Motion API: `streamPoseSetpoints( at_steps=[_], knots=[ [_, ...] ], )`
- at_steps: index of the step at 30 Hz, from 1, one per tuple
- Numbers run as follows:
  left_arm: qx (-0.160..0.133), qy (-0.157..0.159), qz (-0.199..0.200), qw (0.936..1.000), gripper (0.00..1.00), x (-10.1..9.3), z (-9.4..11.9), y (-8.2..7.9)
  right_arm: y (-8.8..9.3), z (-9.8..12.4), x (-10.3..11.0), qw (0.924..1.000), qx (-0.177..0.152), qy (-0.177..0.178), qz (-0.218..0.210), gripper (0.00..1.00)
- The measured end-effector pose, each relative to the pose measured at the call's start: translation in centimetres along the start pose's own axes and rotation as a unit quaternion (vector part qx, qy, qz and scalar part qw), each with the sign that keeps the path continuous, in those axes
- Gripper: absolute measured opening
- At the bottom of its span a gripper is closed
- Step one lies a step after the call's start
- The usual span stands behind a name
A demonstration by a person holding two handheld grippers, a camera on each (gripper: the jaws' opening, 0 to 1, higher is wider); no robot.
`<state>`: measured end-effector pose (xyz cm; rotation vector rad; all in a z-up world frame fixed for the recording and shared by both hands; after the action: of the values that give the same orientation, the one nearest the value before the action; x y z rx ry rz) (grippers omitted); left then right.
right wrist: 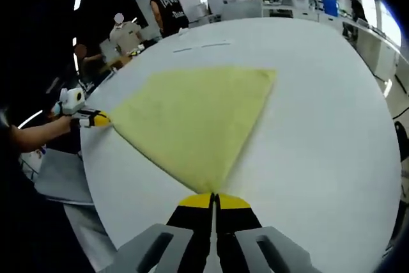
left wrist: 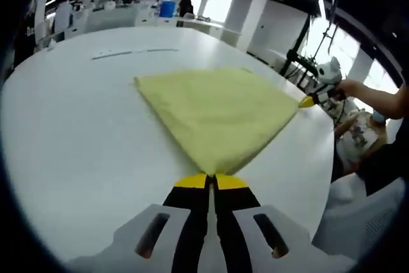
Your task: Fold the garment on the visible template until the final outline fits inside the template.
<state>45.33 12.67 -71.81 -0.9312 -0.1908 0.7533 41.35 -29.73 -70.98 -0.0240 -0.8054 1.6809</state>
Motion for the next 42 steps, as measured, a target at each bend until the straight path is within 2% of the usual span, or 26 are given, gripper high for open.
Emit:
streamPoseSetpoints(
  at_steps=[6,10,16,21,23,24,29,36,40,42],
  knots=[
    [0.001,-0.01,-0.014,0.9999,0.0,-0.4,0.4,0.1,0.3,0.2,0.4,0.9999,-0.003,0.001,0.011,0.0],
    [0.002,-0.011,-0.022,0.9997,0.0,-0.6,0.4,0.0,0.2,0.3,0.7,0.9994,-0.009,0.01,0.033,0.0],
    [0.003,-0.02,-0.021,0.9996,0.01,-0.5,0.5,0.1,0.2,0.2,0.8,0.9995,-0.016,0.019,0.022,0.0],
    [0.0,-0.033,-0.019,0.9993,0.1,-0.3,0.7,0.0,0.1,0.4,0.9,0.9991,-0.025,0.028,0.018,0.0],
    [-0.003,-0.038,0.001,0.9993,0.12,-0.2,0.8,-0.1,0.1,0.6,0.9,0.9988,-0.03,0.034,0.018,0.01],
    [-0.01,-0.034,0.016,0.9993,0.13,-0.3,0.8,-0.2,0.0,0.6,1.0,0.9986,-0.033,0.036,0.022,0.03],
    [-0.015,-0.039,0.001,0.9991,0.26,-0.6,0.9,-0.7,-0.4,1.1,1.8,0.9973,-0.057,0.032,0.034,0.31],
    [-0.017,-0.045,-0.034,0.9983,0.53,-1.5,1.1,-1.6,-0.5,1.7,2.9,0.9952,-0.067,0.03,0.064,0.53],
    [-0.035,-0.033,-0.042,0.998,0.66,-2.6,1.8,-2.4,-0.5,2.4,3.8,0.9942,-0.08,0.026,0.067,0.64],
    [-0.04,-0.037,-0.058,0.9968,0.71,-3.2,2.4,-2.8,-0.5,2.8,4.3,0.9936,-0.085,0.022,0.071,0.7]
  ],
)
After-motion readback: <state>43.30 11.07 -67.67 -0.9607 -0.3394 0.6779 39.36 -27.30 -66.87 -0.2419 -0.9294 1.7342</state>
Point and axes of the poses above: the point that each gripper's makers call its tool centre point, and the gripper's own axes: z roughly backward along the fingers, x roughly to its left, y roughly out of its underside, the point moved 7 cm from there along z, roughly backward along the fingers, and after that the axes turned 9 degrees about -z, right-handed, at the moved point
